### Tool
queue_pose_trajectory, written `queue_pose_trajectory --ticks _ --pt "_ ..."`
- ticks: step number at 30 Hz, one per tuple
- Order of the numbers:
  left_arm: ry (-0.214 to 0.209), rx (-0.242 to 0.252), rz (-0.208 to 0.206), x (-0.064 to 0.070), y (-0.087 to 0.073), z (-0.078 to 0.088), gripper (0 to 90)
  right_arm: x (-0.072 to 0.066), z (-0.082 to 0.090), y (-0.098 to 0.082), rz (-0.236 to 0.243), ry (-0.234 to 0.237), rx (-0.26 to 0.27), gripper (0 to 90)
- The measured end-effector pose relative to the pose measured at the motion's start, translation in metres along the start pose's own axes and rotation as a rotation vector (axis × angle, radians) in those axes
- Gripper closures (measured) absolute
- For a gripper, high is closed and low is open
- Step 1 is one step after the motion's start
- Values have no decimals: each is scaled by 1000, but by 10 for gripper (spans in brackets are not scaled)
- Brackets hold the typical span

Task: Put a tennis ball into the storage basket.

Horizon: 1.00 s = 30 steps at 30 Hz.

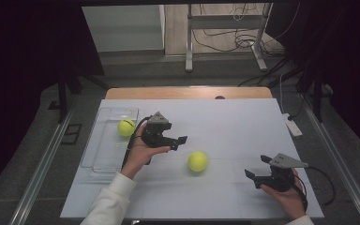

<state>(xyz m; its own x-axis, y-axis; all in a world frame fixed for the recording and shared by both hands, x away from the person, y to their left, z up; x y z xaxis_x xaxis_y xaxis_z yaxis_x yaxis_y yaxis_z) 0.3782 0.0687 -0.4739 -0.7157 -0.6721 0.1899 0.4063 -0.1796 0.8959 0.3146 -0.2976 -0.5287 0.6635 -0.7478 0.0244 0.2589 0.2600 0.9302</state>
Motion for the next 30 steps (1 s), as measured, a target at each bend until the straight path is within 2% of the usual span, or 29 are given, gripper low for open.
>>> queue_pose_trajectory --ticks 5,15,17,30 --pt "-6 -3 7 2 -1 -1 140 -1 0 1 2 5 4 132" --pt "-26 -35 -9 11 -6 -11 134 -1 0 2 3 3 5 132" --pt "-47 -42 -7 16 -7 -14 134 -1 1 2 2 5 5 132" --pt "-89 -99 -28 30 -14 -27 118 0 1 1 1 3 7 132"
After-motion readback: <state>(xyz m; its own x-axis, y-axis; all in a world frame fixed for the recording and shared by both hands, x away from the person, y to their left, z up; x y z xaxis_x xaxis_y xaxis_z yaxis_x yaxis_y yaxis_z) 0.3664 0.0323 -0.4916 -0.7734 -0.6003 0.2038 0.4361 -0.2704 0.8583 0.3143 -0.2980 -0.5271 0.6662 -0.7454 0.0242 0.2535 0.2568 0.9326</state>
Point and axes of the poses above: each handheld gripper's, and its own axes: z roughly backward along the jaws, y roughly out of its top, x roughly to its right, the point moved 4 cm from there along -z, roughly forward along the jaws, and after that the axes turned 11 degrees about x, right-handed, at the moved point
